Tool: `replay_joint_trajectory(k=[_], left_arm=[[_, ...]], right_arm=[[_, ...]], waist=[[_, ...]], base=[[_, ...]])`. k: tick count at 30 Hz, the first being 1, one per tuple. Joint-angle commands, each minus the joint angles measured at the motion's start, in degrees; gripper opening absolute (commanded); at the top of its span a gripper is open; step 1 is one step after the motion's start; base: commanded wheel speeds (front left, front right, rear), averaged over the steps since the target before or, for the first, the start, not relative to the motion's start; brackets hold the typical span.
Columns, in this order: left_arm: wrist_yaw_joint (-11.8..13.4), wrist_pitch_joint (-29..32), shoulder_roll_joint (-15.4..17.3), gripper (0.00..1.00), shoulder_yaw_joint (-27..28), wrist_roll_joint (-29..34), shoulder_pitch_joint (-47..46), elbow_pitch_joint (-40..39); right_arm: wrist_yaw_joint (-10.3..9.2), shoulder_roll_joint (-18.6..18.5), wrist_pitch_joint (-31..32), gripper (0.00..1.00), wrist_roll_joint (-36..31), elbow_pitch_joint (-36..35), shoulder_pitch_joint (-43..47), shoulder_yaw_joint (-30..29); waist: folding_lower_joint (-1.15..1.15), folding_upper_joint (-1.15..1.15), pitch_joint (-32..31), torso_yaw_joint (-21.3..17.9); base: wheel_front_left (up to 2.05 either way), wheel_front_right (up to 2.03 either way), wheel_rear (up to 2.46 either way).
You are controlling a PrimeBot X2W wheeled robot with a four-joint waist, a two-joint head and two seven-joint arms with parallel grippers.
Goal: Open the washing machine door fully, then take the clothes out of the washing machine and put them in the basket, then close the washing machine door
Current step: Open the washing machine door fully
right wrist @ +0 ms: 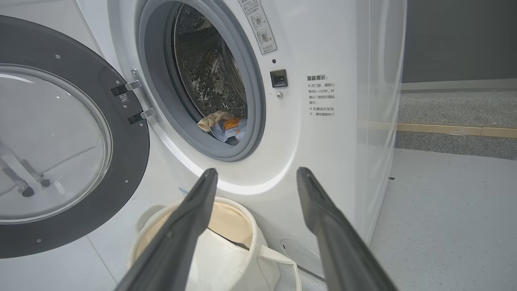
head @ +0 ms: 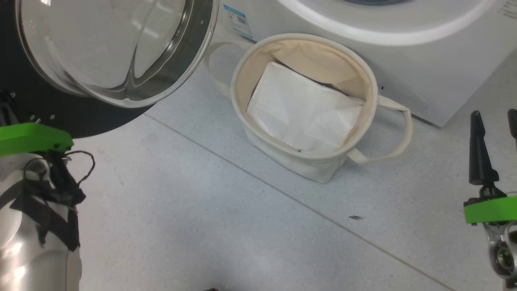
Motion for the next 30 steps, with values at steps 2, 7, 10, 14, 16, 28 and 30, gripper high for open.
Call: replay_joint_trajectory(k=[2,7,10,14,16,28,30], left_arm=[[-1.42,-0.67,2.85,0.00,3.14,2.19,-1.31,-0.51],[-5.56,-0.67,2.35,1.00,2.35,6.20,-0.20,-1.20],[-8.00,-0.67,2.04,1.00,1.22,9.87,2.15,-3.48],[-9.44,-0.67,1.15,1.00,-0.32,13.30,6.30,-5.30],[-9.84,-0.68,0.81,1.00,-0.97,14.26,8.38,-6.07],[-14.65,0.61,2.06,1.00,-4.89,14.92,19.77,-15.97],[-15.63,0.81,2.73,1.00,-5.27,13.41,21.36,-16.52]], right_arm=[[0.33,0.32,-0.25,1.00,-0.37,-1.68,0.63,1.23],[0.33,1.78,-0.83,1.00,-0.57,-0.08,0.86,1.83],[0.33,3.34,-1.32,1.00,-0.48,1.30,1.27,2.62],[0.33,5.49,-1.74,1.00,-0.38,2.95,2.27,3.23],[0.33,6.50,-1.83,1.00,-0.42,3.63,2.82,3.33],[0.33,12.12,-1.90,1.00,-2.08,4.21,6.61,1.73],[0.33,12.83,-1.90,1.00,-2.33,4.13,6.82,1.74]], waist=[[0.00,0.00,-1.53,-0.84],[0.00,0.00,-4.29,-1.96],[0.00,0.00,-7.16,-3.52],[0.00,0.00,-11.60,-6.34],[0.00,0.00,-13.72,-8.12],[0.00,0.00,-22.57,-21.23],[0.00,0.00,-23.18,-23.72]], base=[[0.00,0.00,0.00],[0.00,0.00,0.00],[0.00,0.00,0.00],[0.00,0.00,0.00],[0.00,0.00,0.00],[0.00,0.00,0.00],[0.00,0.00,0.00]])
